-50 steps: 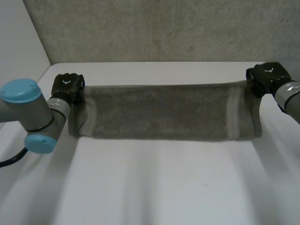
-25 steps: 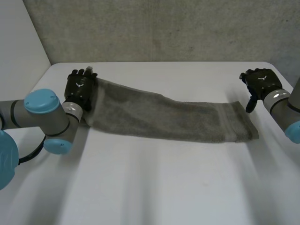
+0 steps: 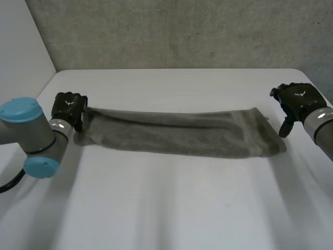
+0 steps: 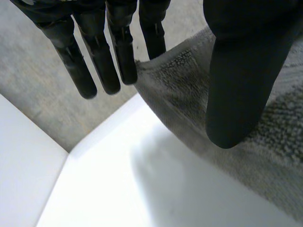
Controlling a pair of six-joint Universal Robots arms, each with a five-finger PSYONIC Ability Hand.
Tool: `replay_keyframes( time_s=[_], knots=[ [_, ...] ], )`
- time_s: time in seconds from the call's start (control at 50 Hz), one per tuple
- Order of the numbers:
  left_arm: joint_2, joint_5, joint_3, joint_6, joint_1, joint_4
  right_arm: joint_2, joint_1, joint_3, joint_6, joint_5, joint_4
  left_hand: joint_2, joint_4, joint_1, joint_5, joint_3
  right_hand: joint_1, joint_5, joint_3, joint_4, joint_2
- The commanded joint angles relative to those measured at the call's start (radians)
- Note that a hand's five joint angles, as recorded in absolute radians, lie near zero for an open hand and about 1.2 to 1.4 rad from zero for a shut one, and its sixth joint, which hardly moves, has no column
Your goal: Fold the towel.
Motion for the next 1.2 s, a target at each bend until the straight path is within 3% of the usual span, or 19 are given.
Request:
replay_keyframes(
  time_s=[0.02, 0.18, 0.28, 0.38, 0.42, 0.52, 0.56, 0.58, 0.6, 0.62, 0.86, 1.02, 1.2],
  knots=[
    [0.003, 0.052, 0.037, -0.007, 0.011, -0.111, 0.022, -0.004, 0.017, 0.002, -0.002, 0.003, -0.387, -0.387, -0.387, -0.385, -0.386, -0.063, -0.06, -0.069, -0.086, -0.073],
    [0.001, 0.059, 0.066, 0.001, 0.008, -0.128, 0.098, -0.007, 0.007, -0.001, -0.001, 0.005, -0.263, -0.263, -0.263, -0.261, -0.262, -0.063, -0.06, -0.069, -0.086, -0.073],
    [-0.002, 0.063, 0.067, -0.001, 0.002, -0.118, 0.109, -0.009, 0.018, -0.001, -0.004, 0.007, -0.387, -0.387, -0.387, -0.385, -0.386, -0.063, -0.06, -0.069, -0.086, -0.073],
    [-0.003, 0.063, 0.064, -0.004, -0.006, -0.115, 0.111, -0.013, 0.032, 0.0, -0.028, 0.0, -0.365, -0.365, -0.365, -0.363, -0.365, -0.063, -0.06, -0.069, -0.086, -0.073],
    [-0.002, 0.062, 0.063, -0.004, -0.008, -0.118, 0.111, -0.015, 0.033, 0.0, -0.043, -0.003, 0.043, 0.043, 0.043, 0.045, 0.044, -0.063, -0.06, -0.069, -0.086, -0.073],
    [-0.002, 0.07, 0.09, 0.002, -0.014, -0.113, 0.109, -0.012, 0.033, -0.001, -0.07, -0.003, 0.324, 0.324, 0.324, 0.326, 0.325, -0.063, -0.06, -0.069, -0.086, -0.073],
    [-0.014, 0.072, 0.116, 0.002, -0.011, -0.118, 0.111, -0.012, 0.033, -0.001, -0.068, -0.003, 0.22, 0.22, 0.22, 0.222, 0.221, -0.063, -0.06, -0.069, -0.086, -0.073],
    [-0.031, 0.07, 0.147, 0.004, -0.009, -0.128, 0.111, -0.013, 0.035, 0.0, -0.068, -0.003, -0.089, -0.089, -0.089, -0.087, -0.088, -0.063, -0.06, -0.069, -0.086, -0.073],
    [-0.031, 0.07, 0.147, 0.004, -0.009, -0.128, 0.111, -0.013, 0.037, 0.0, -0.07, -0.003, -0.092, -0.092, -0.092, -0.09, -0.091, -0.063, -0.06, -0.069, -0.086, -0.073],
    [-0.052, 0.066, 0.168, 0.004, -0.009, -0.139, 0.111, -0.013, 0.037, 0.0, -0.07, -0.003, -0.383, -0.383, -0.383, -0.381, -0.382, -0.063, -0.06, -0.069, -0.086, -0.073],
    [-0.045, 0.132, 0.161, -0.004, -0.031, -0.204, 0.095, 0.002, 0.012, 0.011, -0.085, 0.0, -0.357, -0.357, -0.357, -0.355, -0.356, -0.063, -0.06, -0.069, -0.086, -0.073],
    [0.044, 0.15, 0.072, 0.002, -0.031, -0.205, 0.098, 0.068, -0.251, 0.184, -0.217, 0.106, -0.351, -0.351, -0.351, -0.349, -0.35, 0.112, 0.115, 0.106, 0.089, 0.101],
    [0.13, 0.145, -0.073, 0.004, -0.024, -0.208, 0.256, 0.073, -0.468, 0.338, -0.231, 0.122, -0.316, -0.316, -0.316, -0.314, -0.315, 0.282, 0.285, 0.276, 0.259, 0.272]
  ],
)
